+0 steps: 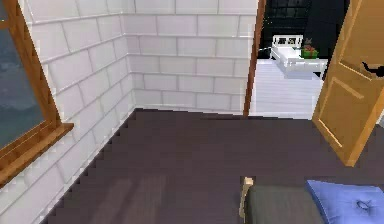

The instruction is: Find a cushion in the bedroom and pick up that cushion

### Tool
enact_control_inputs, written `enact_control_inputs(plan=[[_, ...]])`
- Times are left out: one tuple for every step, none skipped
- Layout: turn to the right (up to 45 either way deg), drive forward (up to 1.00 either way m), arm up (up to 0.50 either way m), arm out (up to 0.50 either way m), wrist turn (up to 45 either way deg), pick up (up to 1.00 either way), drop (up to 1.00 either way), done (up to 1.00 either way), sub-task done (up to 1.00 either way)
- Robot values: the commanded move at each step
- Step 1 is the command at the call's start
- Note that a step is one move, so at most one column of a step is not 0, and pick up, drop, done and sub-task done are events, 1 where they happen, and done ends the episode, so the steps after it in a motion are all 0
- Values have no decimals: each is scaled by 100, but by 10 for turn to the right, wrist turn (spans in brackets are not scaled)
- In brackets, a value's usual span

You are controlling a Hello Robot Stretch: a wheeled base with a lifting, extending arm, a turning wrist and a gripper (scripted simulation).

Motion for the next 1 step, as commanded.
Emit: enact_control_inputs(plan=[[0, 70, 0, 0, 0, 0, 0, 0, 0]])
